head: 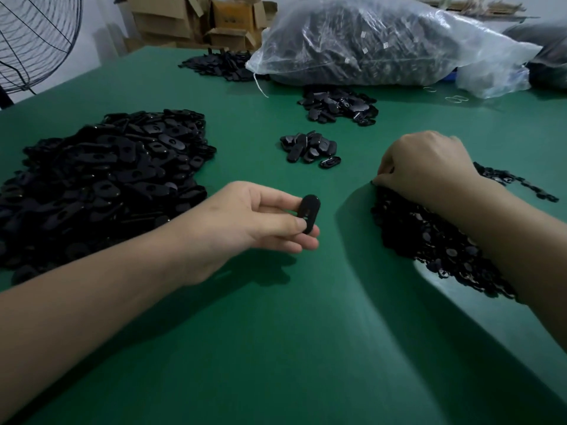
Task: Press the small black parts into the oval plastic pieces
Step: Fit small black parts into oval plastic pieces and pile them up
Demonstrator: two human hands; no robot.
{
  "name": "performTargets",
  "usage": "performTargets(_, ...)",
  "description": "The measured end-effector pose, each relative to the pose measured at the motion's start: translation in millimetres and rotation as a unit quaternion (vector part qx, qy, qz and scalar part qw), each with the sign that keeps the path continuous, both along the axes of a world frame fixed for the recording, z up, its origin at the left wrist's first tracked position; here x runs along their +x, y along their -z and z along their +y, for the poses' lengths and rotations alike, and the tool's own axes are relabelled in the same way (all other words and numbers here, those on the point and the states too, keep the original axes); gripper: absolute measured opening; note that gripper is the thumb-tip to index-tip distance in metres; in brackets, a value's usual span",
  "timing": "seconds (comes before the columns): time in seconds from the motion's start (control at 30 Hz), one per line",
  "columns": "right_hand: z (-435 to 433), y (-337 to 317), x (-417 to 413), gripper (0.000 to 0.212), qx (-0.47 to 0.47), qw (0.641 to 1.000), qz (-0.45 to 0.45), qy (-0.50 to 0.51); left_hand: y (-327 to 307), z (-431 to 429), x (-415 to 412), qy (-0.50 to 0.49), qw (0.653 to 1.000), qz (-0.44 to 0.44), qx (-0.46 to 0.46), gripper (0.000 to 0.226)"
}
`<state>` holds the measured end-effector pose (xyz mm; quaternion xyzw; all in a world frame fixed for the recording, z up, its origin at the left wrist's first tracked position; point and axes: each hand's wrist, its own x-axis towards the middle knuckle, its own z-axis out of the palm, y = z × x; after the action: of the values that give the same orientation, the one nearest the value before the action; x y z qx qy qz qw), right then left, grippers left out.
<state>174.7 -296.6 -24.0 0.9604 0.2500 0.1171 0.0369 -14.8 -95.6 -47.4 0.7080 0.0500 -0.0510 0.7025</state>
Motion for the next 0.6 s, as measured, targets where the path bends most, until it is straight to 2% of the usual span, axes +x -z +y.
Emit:
performTargets(0.23,6,1,3,0.006,-0.024,0.999,-0.017,-0.012,7,-5,-11,-0.007,1.0,-0.006,-0.007,0.037)
performTargets(0.4,9,-1,4,0.01,-0.053,0.998,-0.024,-0.031,8,-1,-15,-0.006,1.0,-0.009,-0.01,0.038)
performTargets(0.6,8,1,5,0.011,-0.044,0.998,-0.017,-0.036,8,0,-17,-0.003,1.0,-0.007,-0.008,0.039)
